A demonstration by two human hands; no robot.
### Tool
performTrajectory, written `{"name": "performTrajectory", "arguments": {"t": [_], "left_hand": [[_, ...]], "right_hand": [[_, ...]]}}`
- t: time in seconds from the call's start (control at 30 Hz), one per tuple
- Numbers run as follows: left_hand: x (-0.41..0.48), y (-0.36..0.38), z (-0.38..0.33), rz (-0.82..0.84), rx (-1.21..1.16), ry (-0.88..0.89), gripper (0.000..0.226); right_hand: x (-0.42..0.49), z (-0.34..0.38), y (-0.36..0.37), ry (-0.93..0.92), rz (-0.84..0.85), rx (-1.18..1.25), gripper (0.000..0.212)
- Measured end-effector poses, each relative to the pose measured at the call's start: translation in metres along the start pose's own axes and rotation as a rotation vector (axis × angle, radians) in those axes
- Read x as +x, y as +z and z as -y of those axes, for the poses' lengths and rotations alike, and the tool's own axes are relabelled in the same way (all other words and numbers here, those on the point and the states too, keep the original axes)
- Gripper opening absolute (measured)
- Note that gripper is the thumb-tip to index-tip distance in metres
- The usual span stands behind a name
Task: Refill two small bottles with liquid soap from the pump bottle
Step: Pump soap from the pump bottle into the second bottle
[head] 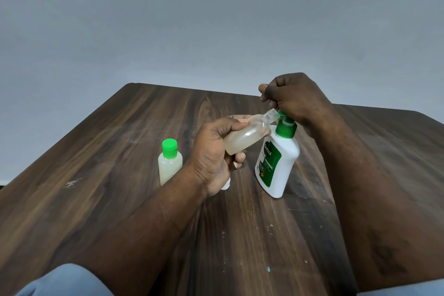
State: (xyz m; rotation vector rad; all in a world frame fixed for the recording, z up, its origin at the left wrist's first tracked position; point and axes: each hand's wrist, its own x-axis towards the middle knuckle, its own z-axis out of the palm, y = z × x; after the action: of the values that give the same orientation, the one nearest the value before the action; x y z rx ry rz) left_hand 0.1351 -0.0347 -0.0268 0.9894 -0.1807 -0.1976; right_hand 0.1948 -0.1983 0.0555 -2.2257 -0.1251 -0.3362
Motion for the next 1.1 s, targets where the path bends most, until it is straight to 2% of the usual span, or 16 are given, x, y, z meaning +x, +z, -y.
{"name": "performTrajectory", "arguments": {"t": [0.27,1.1], "left_hand": [[0.0002,0.0016,-0.0025,-0.007,-0.002,-0.008,0.055],[0.0008,0.0004,-0.0002,-0.011,0.008,-0.01,0.064]], "right_hand": [[0.0026,-0.0011,0.0003,-0.007,0.002,0.008,0.027],[0.0031,-0.0042,0.0015,-0.007,-0.005,0.024,0.031]]}}
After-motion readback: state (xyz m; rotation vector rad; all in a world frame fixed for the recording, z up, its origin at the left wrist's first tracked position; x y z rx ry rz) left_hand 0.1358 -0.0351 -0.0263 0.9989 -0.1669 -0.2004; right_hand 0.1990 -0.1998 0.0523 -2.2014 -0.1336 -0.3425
